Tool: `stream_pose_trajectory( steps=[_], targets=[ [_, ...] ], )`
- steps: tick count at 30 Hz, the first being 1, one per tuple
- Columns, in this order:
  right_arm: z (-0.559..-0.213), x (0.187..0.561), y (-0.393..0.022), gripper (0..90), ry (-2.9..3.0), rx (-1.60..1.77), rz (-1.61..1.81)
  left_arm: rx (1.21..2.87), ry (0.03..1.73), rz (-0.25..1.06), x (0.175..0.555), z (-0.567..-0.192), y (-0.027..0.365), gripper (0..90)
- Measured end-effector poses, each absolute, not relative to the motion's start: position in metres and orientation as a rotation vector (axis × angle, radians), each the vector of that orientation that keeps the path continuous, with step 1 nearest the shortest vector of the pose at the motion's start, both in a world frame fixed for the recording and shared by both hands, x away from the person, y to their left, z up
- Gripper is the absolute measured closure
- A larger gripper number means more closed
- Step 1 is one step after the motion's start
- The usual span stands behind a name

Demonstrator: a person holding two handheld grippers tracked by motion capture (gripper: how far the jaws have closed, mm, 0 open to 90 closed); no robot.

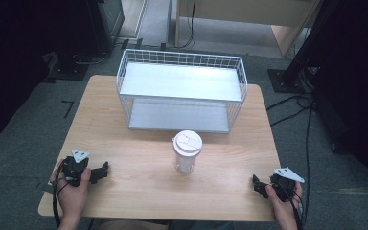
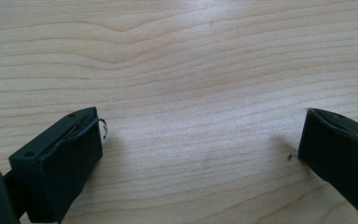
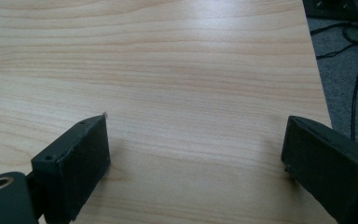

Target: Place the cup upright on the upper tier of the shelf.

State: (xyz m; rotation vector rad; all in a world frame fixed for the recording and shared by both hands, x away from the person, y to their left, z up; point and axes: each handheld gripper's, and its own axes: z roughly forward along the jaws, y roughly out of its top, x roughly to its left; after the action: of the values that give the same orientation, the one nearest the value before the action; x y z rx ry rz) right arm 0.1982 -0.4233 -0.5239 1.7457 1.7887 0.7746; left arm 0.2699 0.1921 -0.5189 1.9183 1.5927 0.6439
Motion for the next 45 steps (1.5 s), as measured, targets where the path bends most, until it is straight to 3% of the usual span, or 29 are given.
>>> stream_pose_trajectory(
  steps=[6,10,35,45],
  targets=[
    [-0.518,0.198,-0.417,8.2,1.785,1.73,0.902,1.918,1.593,0.644,0.27,-0.519,0.192,0.0],
    [-0.508,0.197,-0.4,13.8,1.825,1.642,0.986,1.918,1.593,0.644,0.27,-0.519,0.192,0.0],
    [-0.463,0.2,-0.318,13.9,1.935,1.407,1.088,1.917,1.592,0.641,0.27,-0.519,0.192,0.0],
    [-0.462,0.203,-0.297,13.9,1.98,1.374,1.1,1.915,1.593,0.641,0.27,-0.519,0.192,0.0]
  ],
)
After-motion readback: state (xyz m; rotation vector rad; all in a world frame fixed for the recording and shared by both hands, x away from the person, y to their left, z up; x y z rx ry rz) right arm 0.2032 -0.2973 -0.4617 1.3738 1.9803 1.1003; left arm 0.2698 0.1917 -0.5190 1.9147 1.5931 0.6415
